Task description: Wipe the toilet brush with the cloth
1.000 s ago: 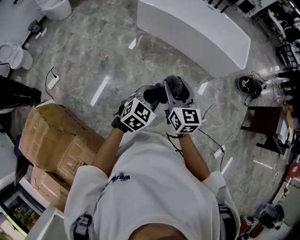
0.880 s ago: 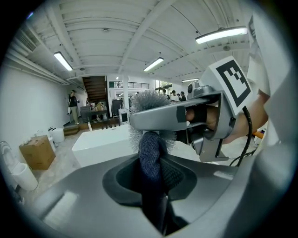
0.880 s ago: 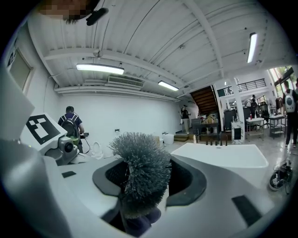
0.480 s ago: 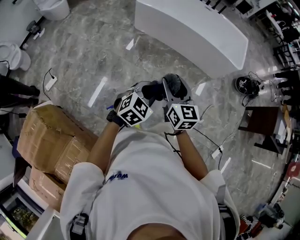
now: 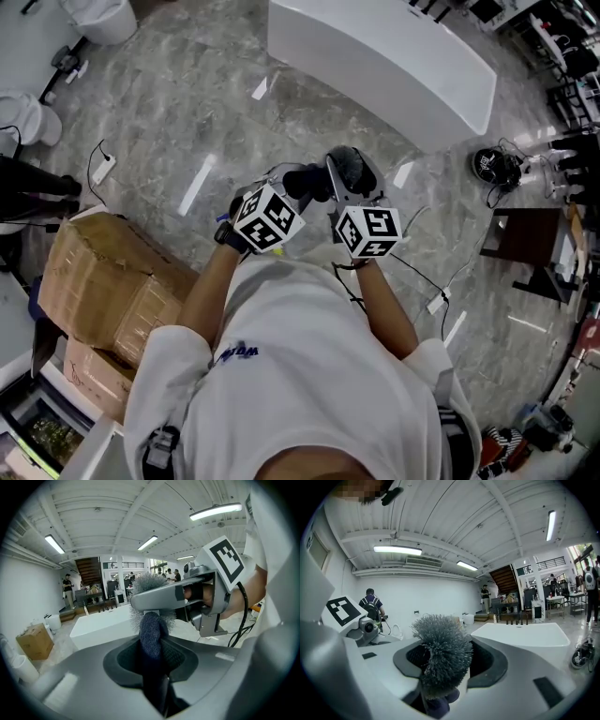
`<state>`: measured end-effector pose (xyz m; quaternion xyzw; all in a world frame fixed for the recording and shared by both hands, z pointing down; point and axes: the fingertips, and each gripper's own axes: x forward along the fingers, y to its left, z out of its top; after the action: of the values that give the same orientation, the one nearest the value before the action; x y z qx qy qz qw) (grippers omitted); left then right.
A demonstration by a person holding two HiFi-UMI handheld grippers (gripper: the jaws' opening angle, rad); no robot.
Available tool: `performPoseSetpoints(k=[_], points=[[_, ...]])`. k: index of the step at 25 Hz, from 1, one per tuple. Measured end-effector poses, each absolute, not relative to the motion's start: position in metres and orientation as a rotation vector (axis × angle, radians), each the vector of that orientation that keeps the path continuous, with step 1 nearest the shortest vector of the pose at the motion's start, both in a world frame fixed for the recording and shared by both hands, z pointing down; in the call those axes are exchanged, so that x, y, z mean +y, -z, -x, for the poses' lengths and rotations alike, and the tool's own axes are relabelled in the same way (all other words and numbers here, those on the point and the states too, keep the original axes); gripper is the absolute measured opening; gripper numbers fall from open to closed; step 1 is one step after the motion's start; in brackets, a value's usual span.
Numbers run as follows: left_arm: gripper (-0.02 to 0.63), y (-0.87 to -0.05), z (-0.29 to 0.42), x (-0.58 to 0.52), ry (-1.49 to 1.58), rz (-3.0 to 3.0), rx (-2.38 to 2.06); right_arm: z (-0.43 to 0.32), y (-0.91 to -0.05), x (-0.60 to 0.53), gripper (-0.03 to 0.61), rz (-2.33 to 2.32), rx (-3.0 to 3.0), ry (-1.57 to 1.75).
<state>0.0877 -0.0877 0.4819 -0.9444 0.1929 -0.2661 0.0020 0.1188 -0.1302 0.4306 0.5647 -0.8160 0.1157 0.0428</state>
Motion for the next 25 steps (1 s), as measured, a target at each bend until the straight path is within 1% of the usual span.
performPoseSetpoints(k=[25], points=[[0.074, -0.4868, -0.0804, -0.0843, 0.816, 3.016, 0.575, -0.1242, -0.4302, -0.1301, 0.218, -1.732, -2.507, -0.378]])
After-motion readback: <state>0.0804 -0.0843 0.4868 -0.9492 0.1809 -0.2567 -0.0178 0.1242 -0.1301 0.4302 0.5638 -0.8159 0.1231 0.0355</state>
